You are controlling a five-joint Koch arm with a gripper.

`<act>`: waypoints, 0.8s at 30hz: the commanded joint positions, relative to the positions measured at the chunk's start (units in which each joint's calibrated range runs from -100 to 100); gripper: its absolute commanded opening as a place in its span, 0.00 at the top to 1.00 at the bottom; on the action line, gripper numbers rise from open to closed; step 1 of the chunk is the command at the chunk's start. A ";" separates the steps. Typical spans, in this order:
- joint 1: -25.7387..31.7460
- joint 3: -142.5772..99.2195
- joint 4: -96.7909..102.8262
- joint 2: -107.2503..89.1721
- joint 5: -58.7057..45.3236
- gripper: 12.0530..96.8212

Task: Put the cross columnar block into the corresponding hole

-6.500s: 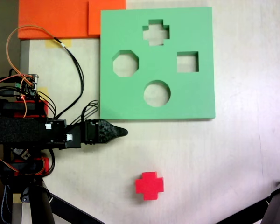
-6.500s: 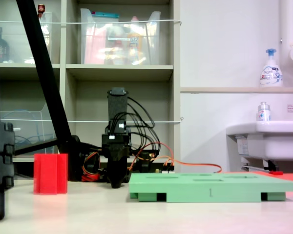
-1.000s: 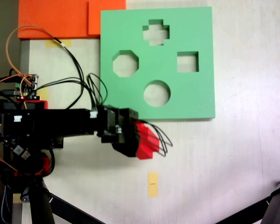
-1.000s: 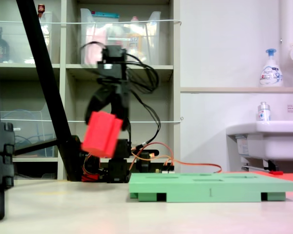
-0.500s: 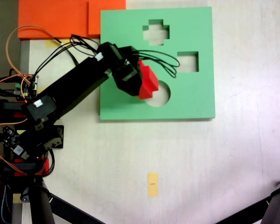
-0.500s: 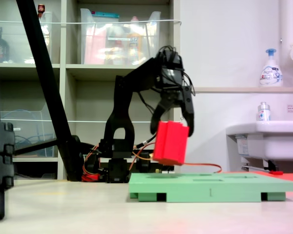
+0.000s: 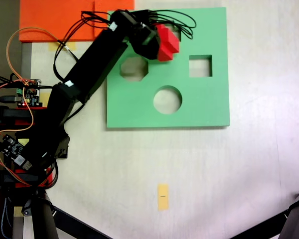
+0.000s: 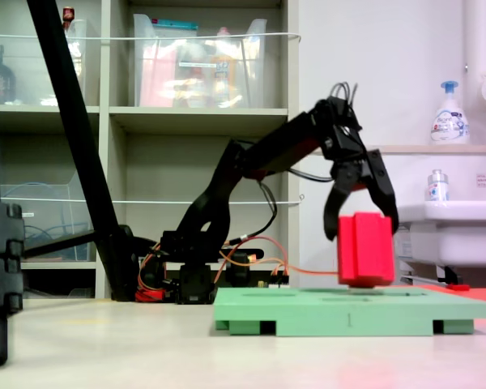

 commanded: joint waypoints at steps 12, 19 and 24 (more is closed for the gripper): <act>1.95 3.30 13.71 2.90 2.10 0.69; 1.95 3.20 13.71 4.02 2.15 0.69; 1.95 3.20 13.71 5.84 2.15 0.69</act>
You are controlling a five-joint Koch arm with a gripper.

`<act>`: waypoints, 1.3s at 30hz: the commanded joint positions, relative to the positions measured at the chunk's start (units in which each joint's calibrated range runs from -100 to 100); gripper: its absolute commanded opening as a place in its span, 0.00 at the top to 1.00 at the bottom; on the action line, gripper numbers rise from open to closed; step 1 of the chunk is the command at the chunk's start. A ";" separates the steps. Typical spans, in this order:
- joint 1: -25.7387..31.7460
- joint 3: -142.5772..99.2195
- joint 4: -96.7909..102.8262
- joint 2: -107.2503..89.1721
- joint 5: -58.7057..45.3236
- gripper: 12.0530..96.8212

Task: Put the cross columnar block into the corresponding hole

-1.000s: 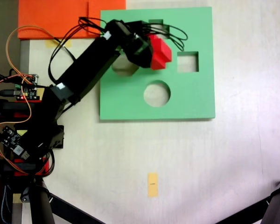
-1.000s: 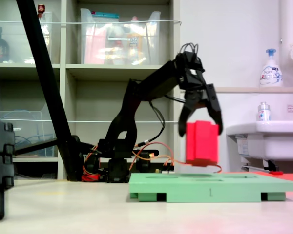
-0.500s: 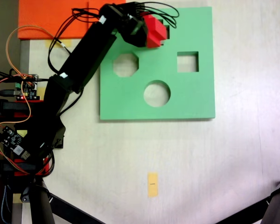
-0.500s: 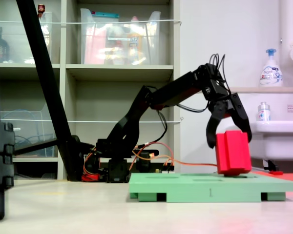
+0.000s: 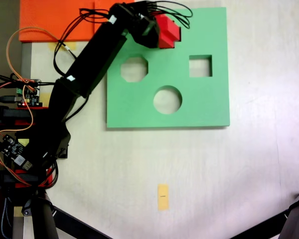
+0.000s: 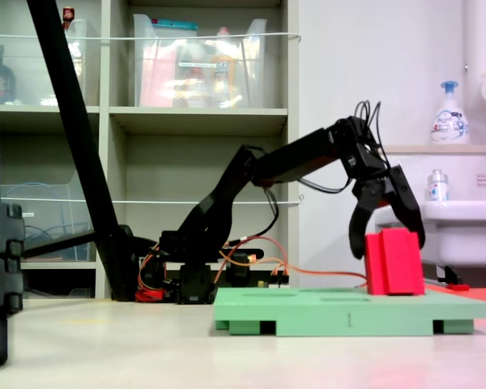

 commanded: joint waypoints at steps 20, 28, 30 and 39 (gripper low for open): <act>-0.68 3.30 8.46 9.34 -0.83 0.65; -0.49 3.40 9.71 9.06 -1.03 0.19; -0.24 3.60 9.71 7.80 -0.59 0.09; -0.29 4.00 1.52 -15.66 -8.16 0.02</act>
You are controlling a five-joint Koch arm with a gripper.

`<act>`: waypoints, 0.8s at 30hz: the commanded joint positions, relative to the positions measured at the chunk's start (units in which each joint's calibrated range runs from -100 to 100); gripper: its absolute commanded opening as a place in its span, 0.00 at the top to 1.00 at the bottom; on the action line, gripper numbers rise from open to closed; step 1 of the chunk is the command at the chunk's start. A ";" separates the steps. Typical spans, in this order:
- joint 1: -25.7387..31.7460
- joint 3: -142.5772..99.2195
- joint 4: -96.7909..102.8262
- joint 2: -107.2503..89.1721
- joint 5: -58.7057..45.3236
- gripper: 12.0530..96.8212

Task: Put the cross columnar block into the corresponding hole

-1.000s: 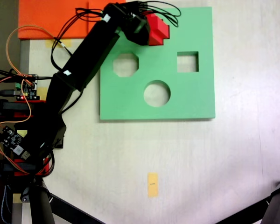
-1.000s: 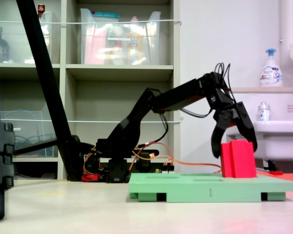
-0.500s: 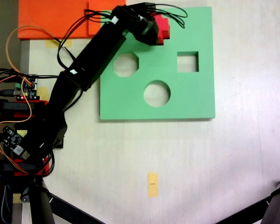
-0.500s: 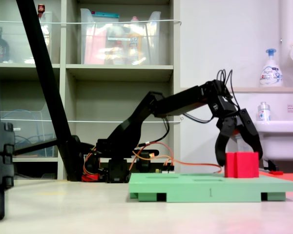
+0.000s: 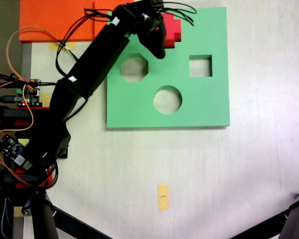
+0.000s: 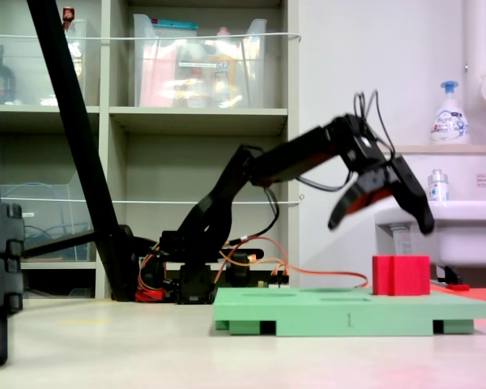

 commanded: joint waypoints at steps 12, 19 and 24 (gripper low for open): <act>-14.90 2.33 -18.50 -66.73 -45.23 0.42; -23.15 -1.66 -18.50 -81.95 -55.97 0.50; -28.42 -52.01 12.31 -108.90 -59.34 0.50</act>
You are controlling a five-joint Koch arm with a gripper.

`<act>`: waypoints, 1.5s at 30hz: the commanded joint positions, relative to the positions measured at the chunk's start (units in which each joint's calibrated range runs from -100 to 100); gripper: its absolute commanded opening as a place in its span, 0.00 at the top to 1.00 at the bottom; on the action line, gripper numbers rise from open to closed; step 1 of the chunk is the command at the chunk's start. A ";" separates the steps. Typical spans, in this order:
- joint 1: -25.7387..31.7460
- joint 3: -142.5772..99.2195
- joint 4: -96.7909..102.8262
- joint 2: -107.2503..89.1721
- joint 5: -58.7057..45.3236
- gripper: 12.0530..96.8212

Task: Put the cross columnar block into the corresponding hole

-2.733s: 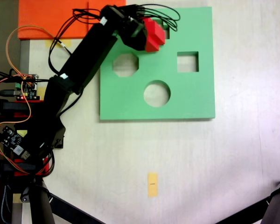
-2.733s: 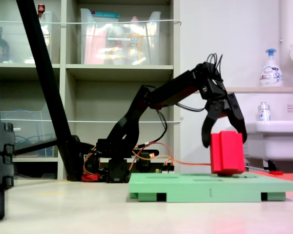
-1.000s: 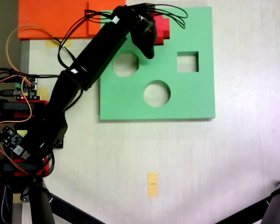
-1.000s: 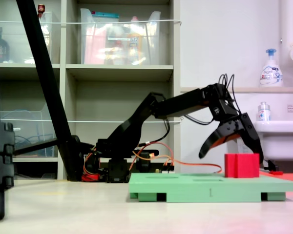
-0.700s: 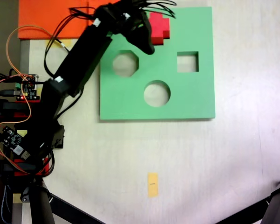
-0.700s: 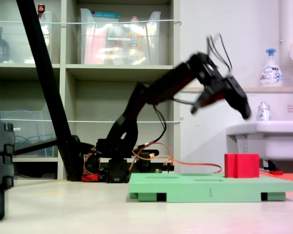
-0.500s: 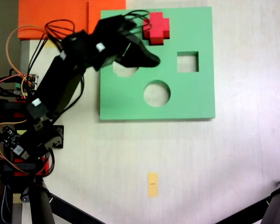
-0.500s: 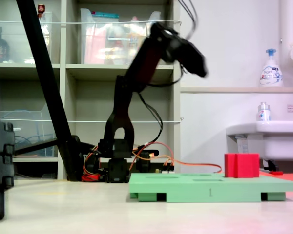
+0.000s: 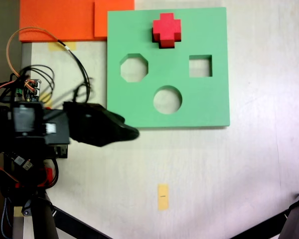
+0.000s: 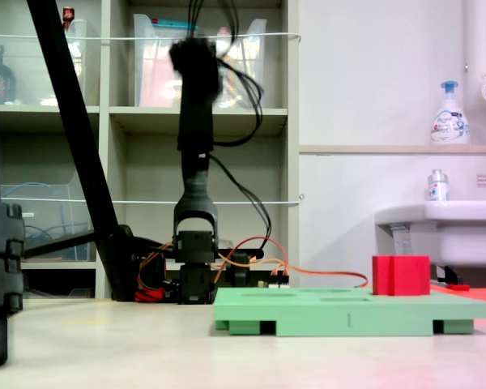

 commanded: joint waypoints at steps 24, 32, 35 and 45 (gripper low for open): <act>1.07 -119.75 95.56 -21.89 -10.55 0.57; 0.88 -119.75 92.67 -21.89 -10.50 0.55; 0.93 -119.75 92.67 -21.89 -10.50 0.55; 0.93 -119.75 92.67 -21.89 -10.50 0.55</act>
